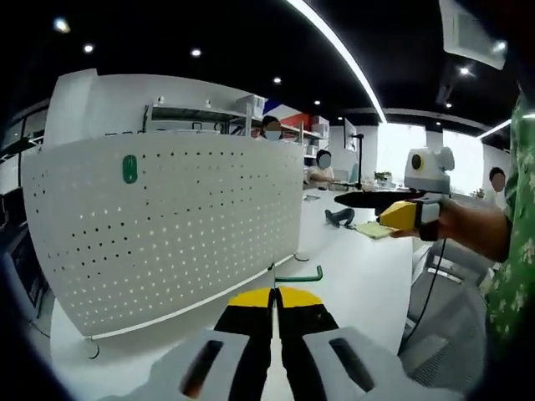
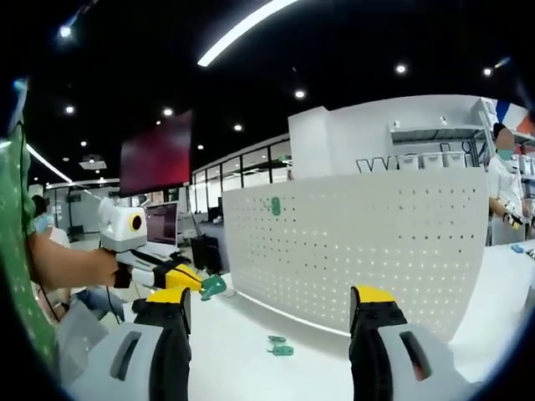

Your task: Insert the hook assembly into the mounting plate slot until the hook locks in place.

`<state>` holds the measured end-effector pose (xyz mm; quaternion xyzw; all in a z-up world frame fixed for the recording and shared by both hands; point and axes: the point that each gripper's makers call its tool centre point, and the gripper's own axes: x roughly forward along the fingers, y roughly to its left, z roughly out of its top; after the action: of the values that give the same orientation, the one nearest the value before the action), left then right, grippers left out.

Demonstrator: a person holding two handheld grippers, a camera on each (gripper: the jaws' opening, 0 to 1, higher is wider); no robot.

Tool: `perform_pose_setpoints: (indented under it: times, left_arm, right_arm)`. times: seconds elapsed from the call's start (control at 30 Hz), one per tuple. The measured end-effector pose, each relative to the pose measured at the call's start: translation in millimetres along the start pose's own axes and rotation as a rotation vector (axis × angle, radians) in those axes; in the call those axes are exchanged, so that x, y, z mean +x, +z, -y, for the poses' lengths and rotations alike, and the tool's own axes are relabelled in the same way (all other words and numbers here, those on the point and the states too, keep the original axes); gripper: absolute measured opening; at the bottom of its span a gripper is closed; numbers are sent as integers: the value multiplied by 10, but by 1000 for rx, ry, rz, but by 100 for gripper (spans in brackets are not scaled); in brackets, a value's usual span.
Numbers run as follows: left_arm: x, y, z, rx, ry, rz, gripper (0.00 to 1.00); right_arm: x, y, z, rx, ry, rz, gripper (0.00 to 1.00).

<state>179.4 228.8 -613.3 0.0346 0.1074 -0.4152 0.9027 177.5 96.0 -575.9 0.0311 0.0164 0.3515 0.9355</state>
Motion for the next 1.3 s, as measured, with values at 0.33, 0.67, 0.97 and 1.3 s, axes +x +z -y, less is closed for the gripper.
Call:
perform_pose_setpoints:
  times: [0.33,0.67,0.97,1.3]
  left_arm:
    - [-155,186,170,21,-63,20,1]
    - [-245,265,332,42,-126,23,1]
    - [-300,302,483,39,-199,28,1]
    - [-321,340,612,4,-263,48,1]
  right_arm:
    - [-23,74,-122,-20,40,5,69]
    - [-16,173,-307,-51,131,-6,50]
    - [-26,179,-555,-29,243,-27,32]
    - [-19,175,-716,-6,328,-39,21]
